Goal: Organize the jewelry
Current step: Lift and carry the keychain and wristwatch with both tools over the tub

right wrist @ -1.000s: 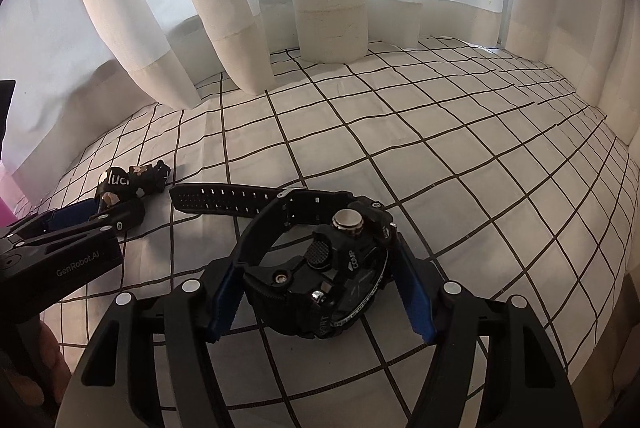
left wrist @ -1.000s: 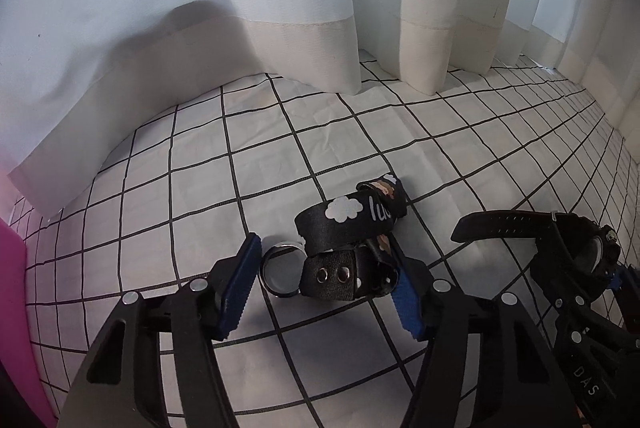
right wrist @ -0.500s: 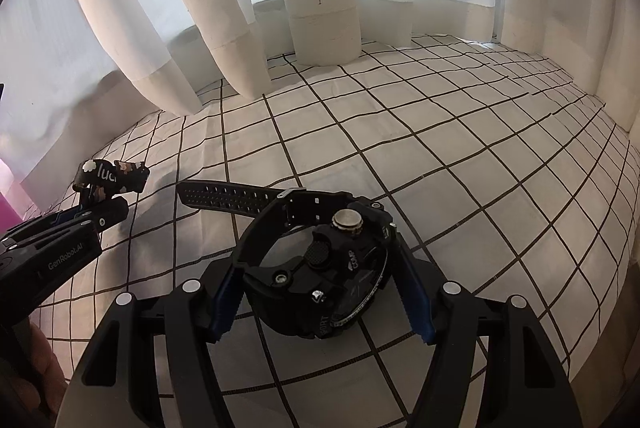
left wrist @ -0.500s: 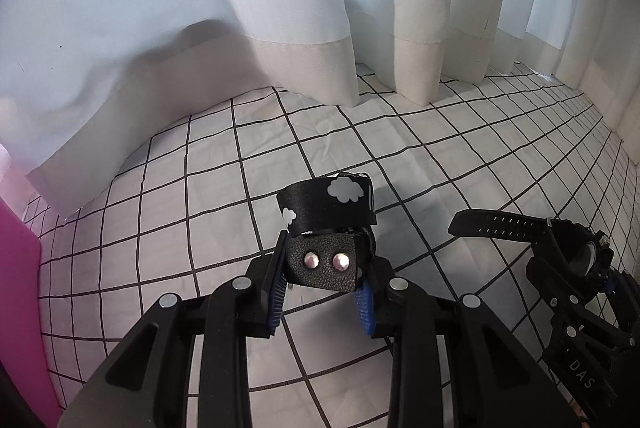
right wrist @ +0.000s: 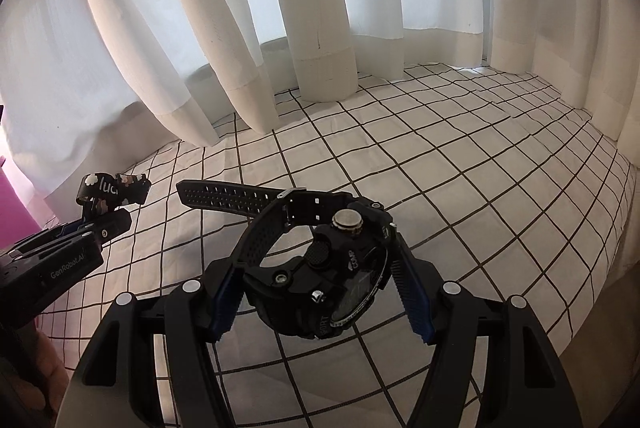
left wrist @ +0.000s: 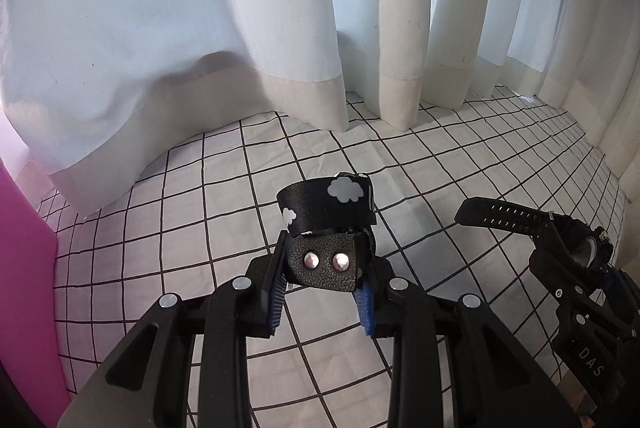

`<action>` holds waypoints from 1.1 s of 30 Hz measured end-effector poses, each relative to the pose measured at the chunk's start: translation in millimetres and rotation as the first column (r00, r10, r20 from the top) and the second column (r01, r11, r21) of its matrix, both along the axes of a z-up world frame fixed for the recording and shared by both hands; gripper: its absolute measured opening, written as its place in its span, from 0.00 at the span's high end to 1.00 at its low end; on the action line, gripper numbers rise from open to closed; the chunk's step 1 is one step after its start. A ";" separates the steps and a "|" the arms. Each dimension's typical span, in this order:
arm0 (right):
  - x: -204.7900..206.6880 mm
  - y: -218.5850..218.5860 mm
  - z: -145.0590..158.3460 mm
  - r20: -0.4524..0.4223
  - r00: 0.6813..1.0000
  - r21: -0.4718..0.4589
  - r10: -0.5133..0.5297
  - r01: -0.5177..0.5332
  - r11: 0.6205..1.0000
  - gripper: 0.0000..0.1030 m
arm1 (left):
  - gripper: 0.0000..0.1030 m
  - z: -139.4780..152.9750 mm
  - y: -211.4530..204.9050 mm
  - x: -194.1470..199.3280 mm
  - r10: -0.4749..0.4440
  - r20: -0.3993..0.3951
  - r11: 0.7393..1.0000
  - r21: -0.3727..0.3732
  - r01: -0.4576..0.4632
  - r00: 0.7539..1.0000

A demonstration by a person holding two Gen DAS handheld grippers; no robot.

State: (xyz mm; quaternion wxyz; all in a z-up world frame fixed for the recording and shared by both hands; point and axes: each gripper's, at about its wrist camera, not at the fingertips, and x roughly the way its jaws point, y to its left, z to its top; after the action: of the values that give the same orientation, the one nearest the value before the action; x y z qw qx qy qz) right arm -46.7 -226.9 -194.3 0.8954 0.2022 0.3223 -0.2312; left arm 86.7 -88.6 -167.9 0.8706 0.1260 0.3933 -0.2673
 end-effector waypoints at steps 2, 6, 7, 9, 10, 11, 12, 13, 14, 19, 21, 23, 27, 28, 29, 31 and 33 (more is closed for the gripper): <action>-3.7 1.4 10.1 0.009 1.000 -0.007 0.007 -0.007 1.000 0.37 | 0.72 9.2 2.9 -3.5 0.003 0.005 1.000 -0.009 -0.003 1.000; -8.2 8.0 36.2 0.025 0.999 -0.029 0.037 -0.036 0.999 0.37 | 0.72 30.9 8.3 -14.4 0.009 0.008 1.000 -0.030 -0.008 1.000; -9.3 10.1 43.7 0.030 0.998 -0.035 0.046 -0.045 0.998 0.37 | 0.72 36.5 9.4 -18.5 0.011 0.011 0.999 -0.031 -0.010 1.000; -11.5 14.4 58.7 0.039 0.997 -0.048 0.070 -0.068 0.997 0.37 | 0.72 49.3 13.8 -25.1 0.016 0.015 0.999 -0.039 -0.015 1.000; -13.0 16.7 66.4 0.042 0.996 -0.055 0.083 -0.080 0.995 0.37 | 0.72 56.2 16.4 -28.2 0.020 0.021 0.999 -0.042 -0.019 1.000; -13.5 18.7 74.1 0.047 0.994 -0.061 0.096 -0.093 0.994 0.37 | 0.72 63.6 18.9 -31.8 0.023 0.030 0.999 -0.044 -0.021 0.999; -14.4 21.2 82.2 0.053 0.993 -0.069 0.109 -0.105 0.992 0.37 | 0.72 71.7 21.5 -35.2 0.028 0.044 0.999 -0.045 -0.026 0.999; -15.3 23.7 90.6 0.058 0.991 -0.077 0.124 -0.120 0.990 0.37 | 0.72 80.5 25.0 -38.3 0.036 0.061 0.998 -0.046 -0.033 0.998; -15.8 26.3 98.7 0.062 0.988 -0.086 0.140 -0.134 0.987 0.37 | 0.72 89.3 29.4 -41.0 0.045 0.075 0.998 -0.049 -0.041 0.996; -13.6 41.5 136.0 0.092 0.967 -0.121 0.237 -0.225 0.967 0.37 | 0.72 130.3 57.4 -51.6 0.118 0.130 0.991 -0.080 -0.108 0.985; -9.3 52.8 150.5 0.103 0.952 -0.141 0.289 -0.274 0.951 0.37 | 0.72 144.1 70.9 -55.2 0.152 0.151 0.986 -0.091 -0.139 0.977; -3.7 67.5 164.5 0.113 0.932 -0.164 0.344 -0.323 0.932 0.37 | 0.72 157.3 86.4 -58.4 0.191 0.163 0.979 -0.108 -0.175 0.968; 13.0 97.5 189.2 0.141 0.883 -0.172 0.447 -0.423 0.890 0.37 | 0.72 182.2 123.7 -60.9 0.284 0.182 0.955 -0.145 -0.260 0.941; 19.0 105.0 195.1 0.150 0.870 -0.169 0.470 -0.446 0.879 0.37 | 0.72 188.1 133.6 -61.2 0.309 0.191 0.947 -0.148 -0.284 0.932; 25.2 112.9 200.5 0.157 0.854 -0.168 0.496 -0.472 0.866 0.37 | 0.72 193.7 143.8 -60.6 0.334 0.200 0.939 -0.151 -0.308 0.921; 39.3 129.8 211.4 0.161 0.823 -0.180 0.544 -0.518 0.836 0.37 | 0.72 204.4 165.5 -58.1 0.386 0.211 0.920 -0.161 -0.357 0.898; 53.5 147.2 221.4 0.174 0.788 -0.183 0.591 -0.563 0.806 0.37 | 0.72 213.6 188.0 -53.5 0.433 0.216 0.899 -0.171 -0.403 0.875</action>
State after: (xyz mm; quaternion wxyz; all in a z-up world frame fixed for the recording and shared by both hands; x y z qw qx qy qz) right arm 6.8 -79.8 27.1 0.9639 0.0635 0.2518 0.0585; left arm 33.2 99.4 45.7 0.9560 0.0175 0.2823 -0.0778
